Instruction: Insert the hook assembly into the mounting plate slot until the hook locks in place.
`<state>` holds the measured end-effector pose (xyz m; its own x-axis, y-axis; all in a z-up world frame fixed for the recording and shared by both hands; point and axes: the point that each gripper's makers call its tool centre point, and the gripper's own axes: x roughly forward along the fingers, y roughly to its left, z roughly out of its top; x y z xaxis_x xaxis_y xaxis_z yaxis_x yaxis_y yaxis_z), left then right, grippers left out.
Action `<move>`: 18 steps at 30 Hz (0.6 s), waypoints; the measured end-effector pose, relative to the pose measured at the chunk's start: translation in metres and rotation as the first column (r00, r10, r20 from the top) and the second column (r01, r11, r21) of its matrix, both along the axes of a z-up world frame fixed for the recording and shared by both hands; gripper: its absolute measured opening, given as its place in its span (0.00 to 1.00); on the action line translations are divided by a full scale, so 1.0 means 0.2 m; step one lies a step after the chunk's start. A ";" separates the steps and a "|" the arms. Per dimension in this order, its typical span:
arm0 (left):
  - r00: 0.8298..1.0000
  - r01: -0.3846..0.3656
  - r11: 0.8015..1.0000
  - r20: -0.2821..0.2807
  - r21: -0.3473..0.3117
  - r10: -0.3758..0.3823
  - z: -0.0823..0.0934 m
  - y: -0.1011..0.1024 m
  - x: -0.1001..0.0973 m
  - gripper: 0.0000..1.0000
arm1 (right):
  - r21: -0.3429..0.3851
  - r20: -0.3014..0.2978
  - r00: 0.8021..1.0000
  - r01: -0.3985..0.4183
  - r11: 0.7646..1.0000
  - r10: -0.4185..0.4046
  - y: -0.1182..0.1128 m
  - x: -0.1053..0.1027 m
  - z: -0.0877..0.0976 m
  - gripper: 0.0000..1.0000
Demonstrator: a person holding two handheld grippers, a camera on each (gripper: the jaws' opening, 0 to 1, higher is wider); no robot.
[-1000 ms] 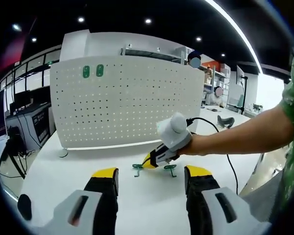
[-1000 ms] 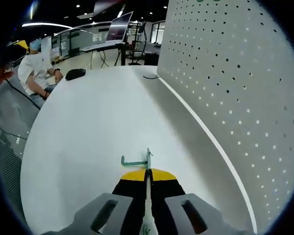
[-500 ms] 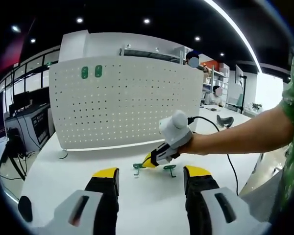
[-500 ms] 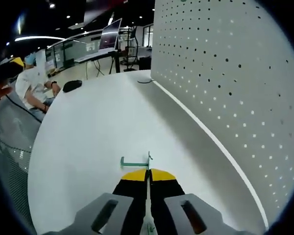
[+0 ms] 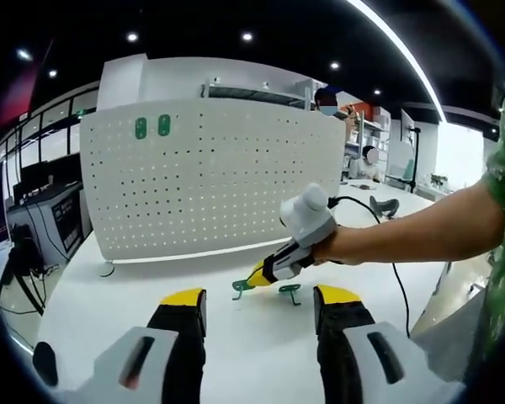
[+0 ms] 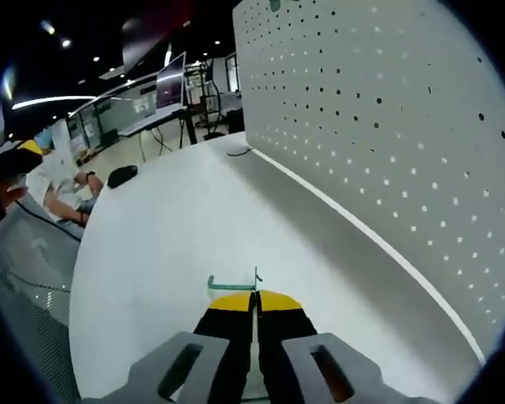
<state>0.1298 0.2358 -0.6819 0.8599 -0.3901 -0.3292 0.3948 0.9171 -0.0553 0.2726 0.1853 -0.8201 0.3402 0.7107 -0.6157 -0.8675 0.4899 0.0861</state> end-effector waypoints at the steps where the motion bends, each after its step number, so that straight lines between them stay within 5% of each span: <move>1: 1.000 0.001 1.000 0.001 0.002 -0.001 0.00 0.00 0.00 0.53 | 0.014 -0.007 1.000 0.008 1.000 -0.008 0.00 0.00 0.01 0.00; 18: 1.000 0.013 1.000 0.027 0.007 -0.014 0.06 -0.01 0.09 0.51 | 0.128 -0.042 0.995 0.091 0.988 -0.087 -0.07 -0.01 0.13 0.00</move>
<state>0.1477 0.2347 -0.6708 0.8631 -0.3995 -0.3089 0.4085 0.9120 -0.0381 0.2708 0.1713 -0.7945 0.3847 0.7531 -0.5337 -0.8162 0.5476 0.1844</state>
